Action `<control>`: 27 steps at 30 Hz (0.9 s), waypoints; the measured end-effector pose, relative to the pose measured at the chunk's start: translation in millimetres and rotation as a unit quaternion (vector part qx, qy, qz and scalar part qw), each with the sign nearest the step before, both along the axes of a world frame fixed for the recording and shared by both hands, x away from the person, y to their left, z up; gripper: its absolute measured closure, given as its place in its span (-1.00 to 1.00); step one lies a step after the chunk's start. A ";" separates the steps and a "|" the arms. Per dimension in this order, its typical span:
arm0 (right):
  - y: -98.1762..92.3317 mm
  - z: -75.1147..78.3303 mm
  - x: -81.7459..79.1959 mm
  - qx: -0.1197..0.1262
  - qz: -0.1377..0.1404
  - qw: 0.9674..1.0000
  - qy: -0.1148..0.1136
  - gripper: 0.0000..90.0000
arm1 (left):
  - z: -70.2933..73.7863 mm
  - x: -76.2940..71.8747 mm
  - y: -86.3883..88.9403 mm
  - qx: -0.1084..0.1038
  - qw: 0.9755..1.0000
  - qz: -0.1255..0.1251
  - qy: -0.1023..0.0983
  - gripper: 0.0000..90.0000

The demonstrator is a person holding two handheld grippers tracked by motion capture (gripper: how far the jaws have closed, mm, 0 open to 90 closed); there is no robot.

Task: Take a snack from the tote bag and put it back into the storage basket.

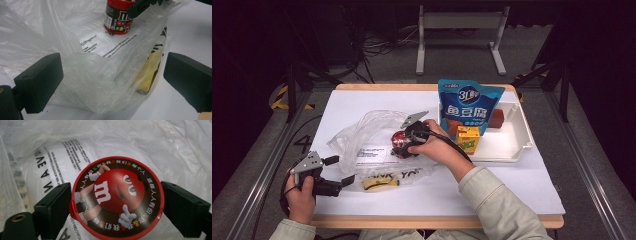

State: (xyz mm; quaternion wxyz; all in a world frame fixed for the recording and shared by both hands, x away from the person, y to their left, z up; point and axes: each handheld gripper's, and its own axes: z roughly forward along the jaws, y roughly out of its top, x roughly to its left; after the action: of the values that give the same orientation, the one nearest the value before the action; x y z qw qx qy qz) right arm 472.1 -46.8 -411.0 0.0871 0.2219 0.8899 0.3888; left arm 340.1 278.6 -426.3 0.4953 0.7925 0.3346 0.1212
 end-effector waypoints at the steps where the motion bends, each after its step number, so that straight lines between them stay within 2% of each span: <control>1: 0.6 -1.1 0.3 -0.003 0.000 1.000 0.001 -0.69 | 0.0 0.0 0.0 0.000 1.000 0.000 0.000 -0.93; 7: 2.1 -2.8 0.8 -0.010 0.002 1.000 0.010 -0.66 | 0.0 0.2 0.3 0.001 1.000 0.000 0.001 -0.93; 15: 6.3 -6.6 2.0 -0.032 0.007 0.999 0.015 -0.62 | 0.0 0.1 0.4 0.000 1.000 0.002 0.001 -0.93; 27: 9.6 -8.1 2.2 -0.055 0.001 0.998 0.014 -0.49 | 0.4 -0.3 1.3 0.000 1.000 0.004 0.000 -0.93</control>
State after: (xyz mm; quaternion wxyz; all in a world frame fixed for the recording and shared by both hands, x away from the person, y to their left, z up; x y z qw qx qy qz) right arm 474.3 -37.2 -419.1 0.0865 0.2217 0.9113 0.3360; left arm 339.8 279.9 -425.9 0.4947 0.7914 0.3372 0.1235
